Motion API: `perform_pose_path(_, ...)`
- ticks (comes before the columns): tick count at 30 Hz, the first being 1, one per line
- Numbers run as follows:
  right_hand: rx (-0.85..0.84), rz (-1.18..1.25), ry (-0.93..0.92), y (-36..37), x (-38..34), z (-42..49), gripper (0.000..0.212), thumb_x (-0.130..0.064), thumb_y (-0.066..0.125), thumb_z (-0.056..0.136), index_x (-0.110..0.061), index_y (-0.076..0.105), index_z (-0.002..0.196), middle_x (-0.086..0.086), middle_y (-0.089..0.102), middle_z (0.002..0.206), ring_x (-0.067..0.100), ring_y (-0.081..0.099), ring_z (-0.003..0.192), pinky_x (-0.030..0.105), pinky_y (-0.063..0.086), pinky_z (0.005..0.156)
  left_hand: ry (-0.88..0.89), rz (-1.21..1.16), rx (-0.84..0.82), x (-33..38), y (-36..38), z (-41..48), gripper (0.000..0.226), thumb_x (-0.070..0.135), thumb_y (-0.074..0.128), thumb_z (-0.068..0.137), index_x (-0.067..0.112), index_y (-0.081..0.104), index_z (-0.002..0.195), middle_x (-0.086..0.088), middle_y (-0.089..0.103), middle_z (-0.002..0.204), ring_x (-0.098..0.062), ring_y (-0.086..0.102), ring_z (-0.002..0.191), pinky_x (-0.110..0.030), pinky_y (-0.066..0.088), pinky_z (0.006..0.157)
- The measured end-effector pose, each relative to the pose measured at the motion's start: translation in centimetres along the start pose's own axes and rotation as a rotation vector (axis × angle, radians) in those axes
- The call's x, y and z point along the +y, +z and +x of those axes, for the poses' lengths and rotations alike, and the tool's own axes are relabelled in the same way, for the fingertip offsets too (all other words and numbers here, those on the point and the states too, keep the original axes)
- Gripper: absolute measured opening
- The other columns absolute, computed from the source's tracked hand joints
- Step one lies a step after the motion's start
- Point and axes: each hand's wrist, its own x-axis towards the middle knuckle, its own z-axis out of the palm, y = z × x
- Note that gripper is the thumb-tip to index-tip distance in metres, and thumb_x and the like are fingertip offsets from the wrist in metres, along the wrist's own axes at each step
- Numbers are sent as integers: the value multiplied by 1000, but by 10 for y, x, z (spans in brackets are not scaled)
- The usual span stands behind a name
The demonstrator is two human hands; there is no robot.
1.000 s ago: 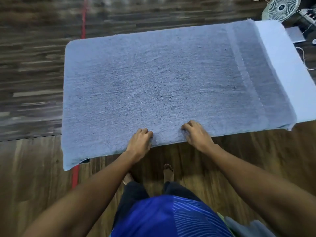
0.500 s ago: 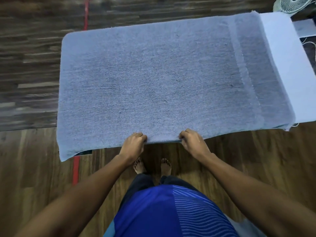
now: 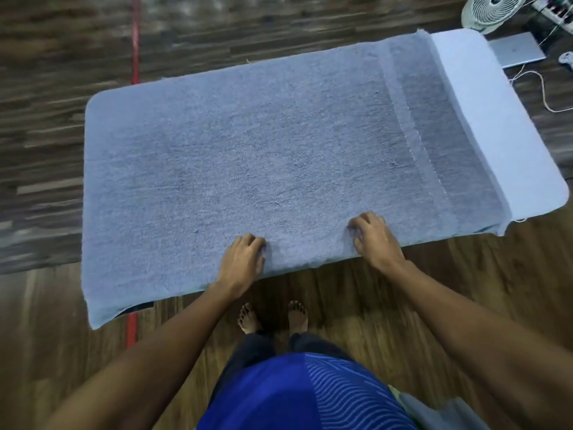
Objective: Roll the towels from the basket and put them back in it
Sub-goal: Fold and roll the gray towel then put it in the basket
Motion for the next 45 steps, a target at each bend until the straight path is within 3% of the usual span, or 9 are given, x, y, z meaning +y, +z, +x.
perform_pose_path(6,-13,52,5,2,13,0,18,-4,58,89,-9,68,104,8,63,103,28,57,100,42,49,84,-69,-11,-40,7,4,9,9,10,59,89,10,64,97,-9,62,98,-32,56,95,-41,44,74)
perform_pose_path(16,-34,80,39,9,17,-30,16,-1,62,85,-10,68,96,4,63,95,23,58,92,37,49,81,-74,-46,-132,9,7,-9,10,6,58,86,9,65,93,-9,64,96,-31,58,95,-40,46,73)
perform_pose_path(21,59,264,222,6,8,-41,16,-7,58,89,-12,69,100,3,66,93,20,62,87,33,50,77,-2,-26,-93,24,-10,1,10,12,57,88,12,64,95,-7,62,93,-31,59,85,-35,41,66)
perform_pose_path(26,189,516,566,-10,-1,-70,13,-17,61,89,-24,69,97,-4,68,88,15,64,85,32,52,79,191,-62,-95,68,-30,37,14,17,58,89,16,65,101,-6,64,98,-28,61,88,-38,50,73)
perform_pose_path(31,420,681,787,-40,-5,-119,11,-20,63,88,-26,72,92,-6,69,84,10,63,84,23,43,74,479,-33,-255,146,-31,74,21,25,49,87,18,65,97,-7,65,94,-33,62,86,-44,51,74)
perform_pose_path(34,551,765,894,-58,6,-157,13,-21,62,87,-30,72,89,-6,71,84,11,66,82,27,51,79,646,40,-350,210,-22,82,14,20,54,90,20,65,98,-5,67,96,-30,63,86,-42,53,77)
perform_pose_path(39,716,814,1055,-77,49,-221,12,-24,63,85,-32,72,86,-8,73,81,8,68,81,27,50,82,885,89,-455,320,2,77,11,15,57,87,21,64,93,-3,68,97,-30,64,90,-39,52,79)
perform_pose_path(45,849,869,1193,-96,130,-289,14,-22,61,90,-30,73,87,-10,73,78,5,68,77,25,50,79,1090,185,-551,454,55,72,15,20,56,89,23,65,101,-3,69,104,-30,64,99,-40,52,81)
